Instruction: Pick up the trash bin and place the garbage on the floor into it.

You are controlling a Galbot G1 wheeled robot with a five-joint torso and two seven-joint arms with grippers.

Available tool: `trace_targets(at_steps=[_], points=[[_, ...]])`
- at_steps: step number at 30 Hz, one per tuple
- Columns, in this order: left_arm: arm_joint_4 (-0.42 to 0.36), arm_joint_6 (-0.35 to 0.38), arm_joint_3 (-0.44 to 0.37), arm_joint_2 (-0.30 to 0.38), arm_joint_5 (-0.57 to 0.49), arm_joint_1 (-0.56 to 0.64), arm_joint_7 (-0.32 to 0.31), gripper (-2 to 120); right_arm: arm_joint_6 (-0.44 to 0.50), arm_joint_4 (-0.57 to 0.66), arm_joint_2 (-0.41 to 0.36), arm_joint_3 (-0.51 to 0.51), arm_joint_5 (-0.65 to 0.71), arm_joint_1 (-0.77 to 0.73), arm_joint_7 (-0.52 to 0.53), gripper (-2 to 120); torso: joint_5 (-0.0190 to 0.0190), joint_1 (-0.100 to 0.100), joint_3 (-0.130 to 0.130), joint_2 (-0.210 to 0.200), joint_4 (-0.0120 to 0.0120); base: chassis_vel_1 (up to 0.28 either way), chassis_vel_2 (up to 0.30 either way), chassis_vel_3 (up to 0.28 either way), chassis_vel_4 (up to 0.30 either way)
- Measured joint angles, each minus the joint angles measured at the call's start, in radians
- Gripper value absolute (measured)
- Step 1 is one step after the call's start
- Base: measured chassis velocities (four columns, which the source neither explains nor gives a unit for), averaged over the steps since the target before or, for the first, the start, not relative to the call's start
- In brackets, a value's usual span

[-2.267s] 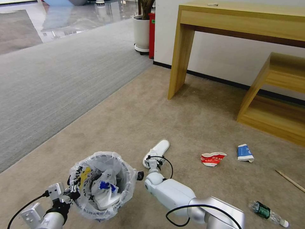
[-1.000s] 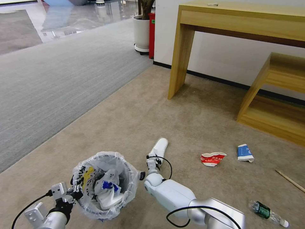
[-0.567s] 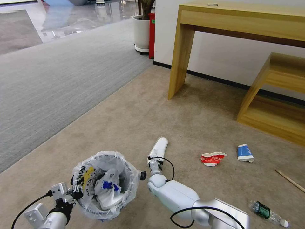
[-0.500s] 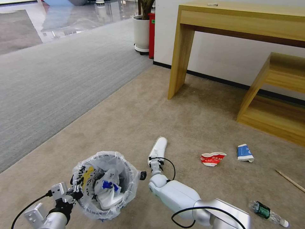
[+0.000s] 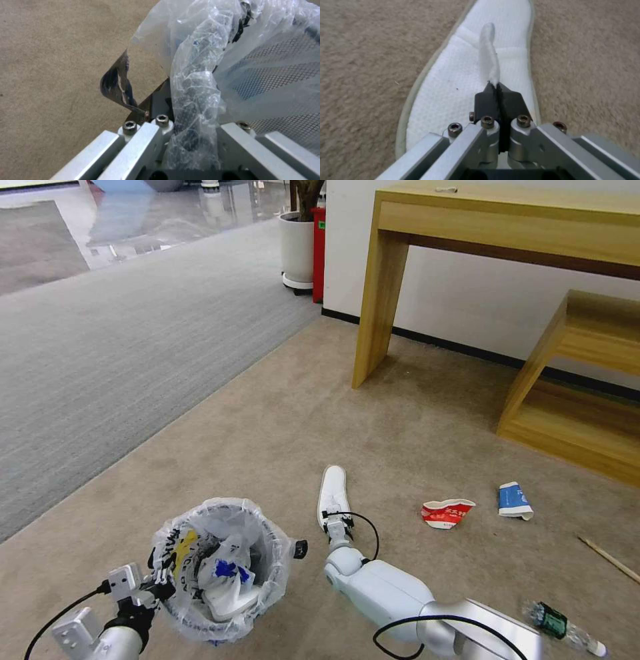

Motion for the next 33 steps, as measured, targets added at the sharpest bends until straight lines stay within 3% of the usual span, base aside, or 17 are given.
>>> trace_targets(at_steps=[8,16,33], points=[[0.023,0.002,-0.002,0.004,-0.001,-0.015,-0.002,1,0.059,0.129,-0.091,0.007,-0.013,-0.01,-0.07,0,0.0,0.0,0.0,0.0,-0.0001,0.0,0.0,0.0,0.0],[0.048,0.009,-0.002,0.01,-0.001,-0.03,-0.006,1,0.086,0.347,-0.213,0.039,-0.025,-0.046,-0.097,0,-0.0001,0.0,0.0,0.0,0.0,0.0,0.0,0.0,0.0],[0.067,0.021,0.006,0.017,0.003,-0.039,-0.008,1,0.151,0.704,-0.475,0.186,-0.061,-0.112,-0.171,0,0.0001,0.0,0.0,0.0,0.0,0.0,0.0,0.0,0.0]])
